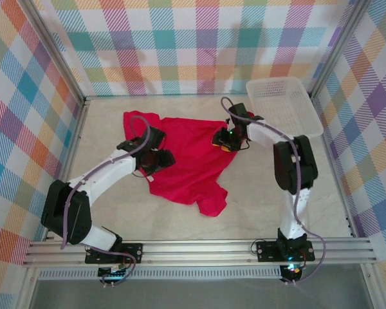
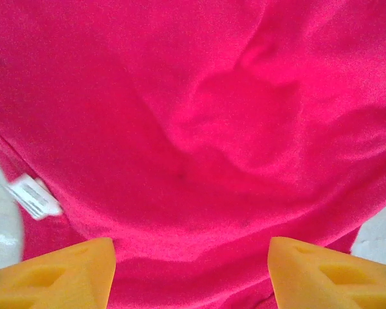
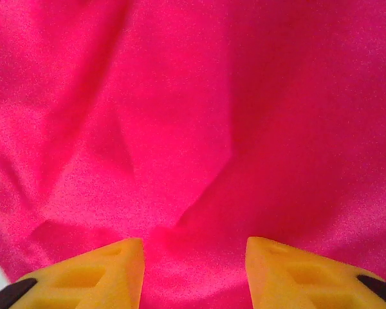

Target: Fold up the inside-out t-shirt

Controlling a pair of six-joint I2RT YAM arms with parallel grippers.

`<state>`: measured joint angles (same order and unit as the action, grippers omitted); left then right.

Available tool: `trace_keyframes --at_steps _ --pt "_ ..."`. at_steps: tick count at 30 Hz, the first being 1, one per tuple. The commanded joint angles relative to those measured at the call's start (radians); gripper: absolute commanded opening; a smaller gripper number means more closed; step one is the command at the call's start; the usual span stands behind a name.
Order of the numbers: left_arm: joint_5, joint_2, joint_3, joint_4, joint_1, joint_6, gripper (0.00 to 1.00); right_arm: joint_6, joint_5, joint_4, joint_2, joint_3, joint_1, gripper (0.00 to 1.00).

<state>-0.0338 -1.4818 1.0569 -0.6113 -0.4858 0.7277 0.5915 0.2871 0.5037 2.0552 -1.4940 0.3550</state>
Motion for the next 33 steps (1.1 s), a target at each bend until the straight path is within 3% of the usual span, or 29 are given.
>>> trace_keyframes --at_steps 1,4,9,12,16,21,26,29,33 --pt "-0.009 -0.053 -0.024 0.093 0.005 0.056 0.64 0.013 0.031 0.003 0.066 -0.037 0.002 0.44" --pt "0.013 -0.132 0.002 0.069 0.035 0.022 0.64 0.034 0.037 -0.039 0.044 0.075 0.004 0.44" --pt "0.009 -0.327 0.106 0.082 0.122 -0.004 0.63 0.11 0.059 -0.161 -0.124 0.396 0.073 0.43" --pt "0.018 -0.493 0.325 0.007 0.139 -0.053 0.61 0.219 0.056 -0.266 -0.256 0.585 0.221 0.43" --pt "-0.009 -0.686 0.642 -0.104 0.138 -0.088 0.59 0.289 -0.01 -0.298 -0.395 0.635 0.43 0.45" --pt "-0.106 -0.804 0.953 -0.217 0.117 -0.126 0.57 0.214 -0.209 -0.192 -0.53 0.623 0.411 0.56" --pt "-0.016 -0.657 0.867 -0.252 0.112 -0.162 0.58 0.113 -0.189 -0.14 -0.523 0.59 0.278 0.57" --pt "0.015 -0.514 0.675 -0.201 0.113 -0.16 0.59 0.053 -0.19 -0.109 -0.46 0.538 0.229 0.56" --pt "-0.025 -0.332 0.386 -0.094 0.113 -0.11 0.59 -0.023 -0.221 -0.036 -0.336 0.416 0.179 0.56"
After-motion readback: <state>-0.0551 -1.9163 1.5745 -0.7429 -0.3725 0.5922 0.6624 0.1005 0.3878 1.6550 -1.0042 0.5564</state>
